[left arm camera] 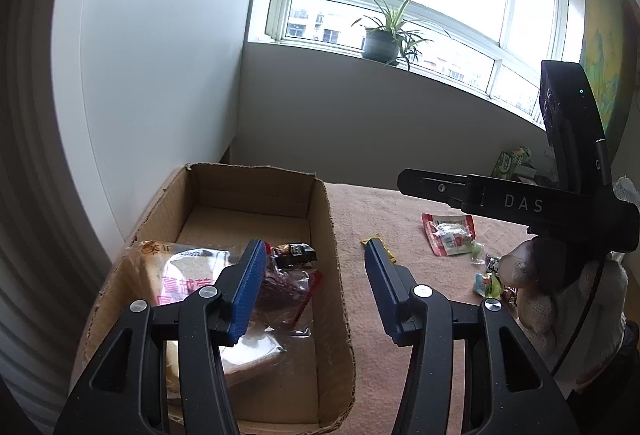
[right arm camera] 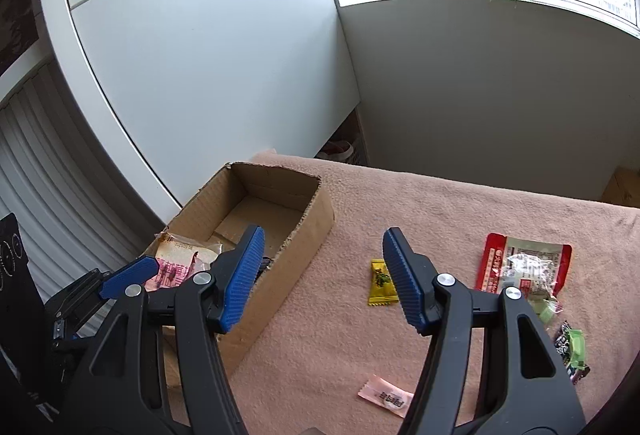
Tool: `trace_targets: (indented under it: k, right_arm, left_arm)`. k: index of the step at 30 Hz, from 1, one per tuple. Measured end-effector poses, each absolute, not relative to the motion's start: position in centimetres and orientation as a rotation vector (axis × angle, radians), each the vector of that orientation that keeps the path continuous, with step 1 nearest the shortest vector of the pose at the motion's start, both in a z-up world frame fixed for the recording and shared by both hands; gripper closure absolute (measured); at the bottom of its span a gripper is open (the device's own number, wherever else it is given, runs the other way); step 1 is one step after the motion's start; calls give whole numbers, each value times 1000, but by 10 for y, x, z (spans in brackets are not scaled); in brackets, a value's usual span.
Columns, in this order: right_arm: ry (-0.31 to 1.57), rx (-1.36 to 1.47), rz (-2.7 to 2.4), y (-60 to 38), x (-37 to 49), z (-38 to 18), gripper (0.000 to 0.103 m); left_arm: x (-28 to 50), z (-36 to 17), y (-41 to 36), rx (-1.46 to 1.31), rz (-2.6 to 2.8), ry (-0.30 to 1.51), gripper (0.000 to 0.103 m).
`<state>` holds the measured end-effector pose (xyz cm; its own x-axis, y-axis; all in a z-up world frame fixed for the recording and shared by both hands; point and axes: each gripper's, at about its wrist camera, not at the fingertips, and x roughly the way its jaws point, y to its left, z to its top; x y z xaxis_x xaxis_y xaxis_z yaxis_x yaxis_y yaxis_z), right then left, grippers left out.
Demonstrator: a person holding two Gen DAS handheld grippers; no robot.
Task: Organize snacks
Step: 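Move both grippers back over the remaining snacks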
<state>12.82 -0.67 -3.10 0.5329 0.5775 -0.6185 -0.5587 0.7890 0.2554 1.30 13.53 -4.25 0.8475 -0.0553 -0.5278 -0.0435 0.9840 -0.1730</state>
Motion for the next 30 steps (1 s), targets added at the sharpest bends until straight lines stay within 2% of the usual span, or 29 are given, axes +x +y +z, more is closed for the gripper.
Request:
trace_targets:
  k: [10, 18, 24, 30]
  right_arm:
    - [798, 55, 502, -111, 126, -47, 39]
    - [867, 152, 400, -187, 122, -71, 39]
    - [898, 181, 410, -216, 104, -82, 39]
    - [963, 175, 459, -212, 97, -99, 39]
  left_arm:
    - [25, -45, 84, -125, -101, 589, 52]
    - [45, -68, 42, -89, -206, 706, 52]
    - [39, -88, 17, -15, -240, 763, 52]
    - [38, -107, 15, -70, -296, 871, 52]
